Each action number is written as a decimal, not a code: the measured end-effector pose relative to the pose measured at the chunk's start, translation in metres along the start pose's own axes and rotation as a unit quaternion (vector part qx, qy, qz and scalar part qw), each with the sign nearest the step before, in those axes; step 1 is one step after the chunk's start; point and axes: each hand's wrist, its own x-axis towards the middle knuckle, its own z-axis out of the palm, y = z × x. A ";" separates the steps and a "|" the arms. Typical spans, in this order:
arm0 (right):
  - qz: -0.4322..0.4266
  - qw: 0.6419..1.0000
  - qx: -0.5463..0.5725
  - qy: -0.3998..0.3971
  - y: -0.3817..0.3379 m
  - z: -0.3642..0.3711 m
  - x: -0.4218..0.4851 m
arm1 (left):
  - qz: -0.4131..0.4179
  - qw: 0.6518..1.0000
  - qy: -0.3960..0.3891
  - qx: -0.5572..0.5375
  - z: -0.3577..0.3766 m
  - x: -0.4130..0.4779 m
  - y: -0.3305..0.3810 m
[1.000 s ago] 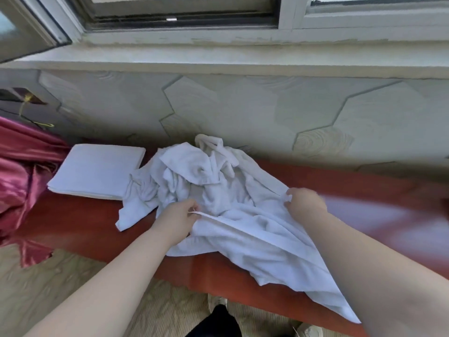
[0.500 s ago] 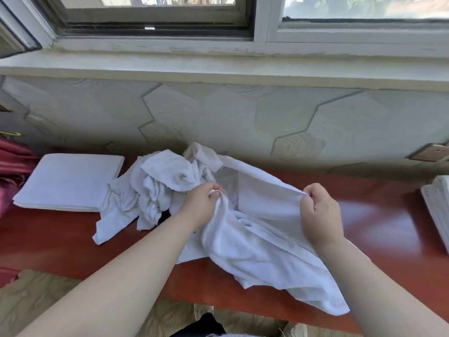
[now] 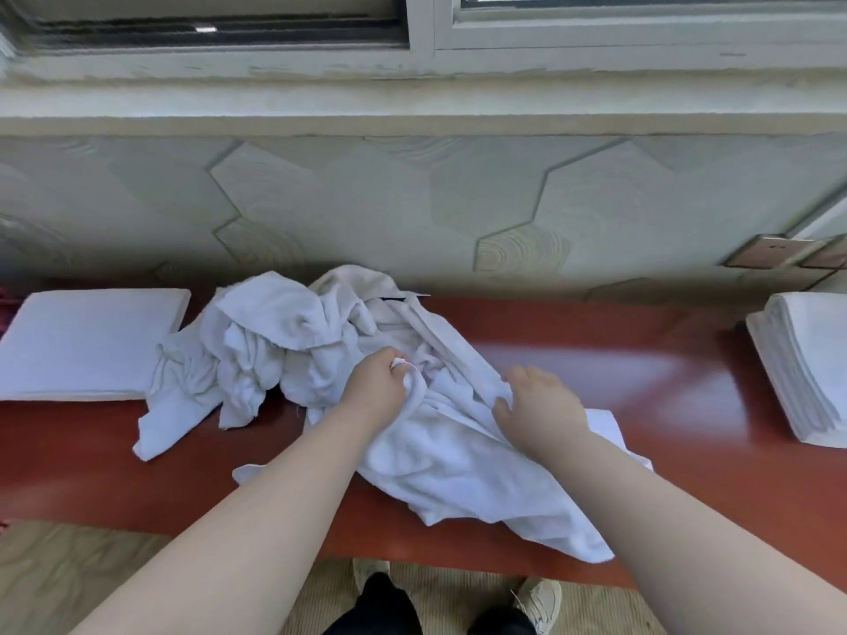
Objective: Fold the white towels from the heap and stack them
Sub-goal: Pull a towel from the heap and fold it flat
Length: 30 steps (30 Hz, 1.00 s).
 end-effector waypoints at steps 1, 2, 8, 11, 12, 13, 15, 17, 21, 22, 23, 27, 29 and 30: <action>-0.010 1.000 0.028 0.003 -0.012 0.006 0.014 | 0.003 1.000 0.001 -0.008 -0.002 -0.001 -0.003; -0.013 0.999 0.052 -0.002 -0.023 0.012 0.029 | 0.006 1.000 0.004 -0.015 -0.005 -0.003 -0.006; 0.013 0.995 0.082 -0.049 -0.079 0.031 0.103 | 0.010 0.998 0.010 -0.068 -0.034 -0.009 -0.021; 0.051 0.994 0.083 -0.043 -0.092 0.032 0.110 | 0.013 0.998 0.011 -0.065 -0.048 -0.005 -0.025; 0.053 0.990 0.129 -0.012 -0.094 0.029 0.104 | 0.015 0.998 0.011 -0.065 -0.052 -0.003 -0.026; 0.041 0.980 0.193 0.026 -0.096 0.025 0.092 | 0.014 0.998 0.008 -0.066 -0.056 0.000 -0.028; -0.013 0.955 0.287 0.070 -0.097 0.017 0.058 | 0.019 0.998 -0.003 -0.061 -0.060 0.005 -0.029; -0.043 0.941 0.335 0.011 -0.085 0.013 0.023 | 0.055 0.997 -0.026 -0.038 -0.058 0.011 -0.029; -0.026 0.944 0.274 -0.180 -0.048 0.012 -0.011 | 0.117 0.979 -0.155 0.062 -0.040 0.017 -0.022; -0.016 0.949 0.253 -0.189 -0.042 0.012 -0.014 | 0.116 0.973 -0.178 0.090 -0.034 0.016 -0.021; -0.005 0.956 0.228 -0.186 -0.037 0.012 -0.013 | 0.111 0.970 -0.187 0.106 -0.028 0.014 -0.019; 0.046 0.976 0.140 -0.162 -0.041 0.011 -0.002 | 0.084 0.982 -0.152 0.074 -0.013 0.004 -0.015; 0.051 0.983 0.126 -0.126 -0.051 0.012 0.010 | 0.083 0.986 -0.133 0.049 -0.011 -0.002 -0.013; 0.052 0.985 0.130 -0.105 -0.056 0.013 0.018 | 0.081 0.989 -0.119 0.034 -0.011 -0.004 -0.011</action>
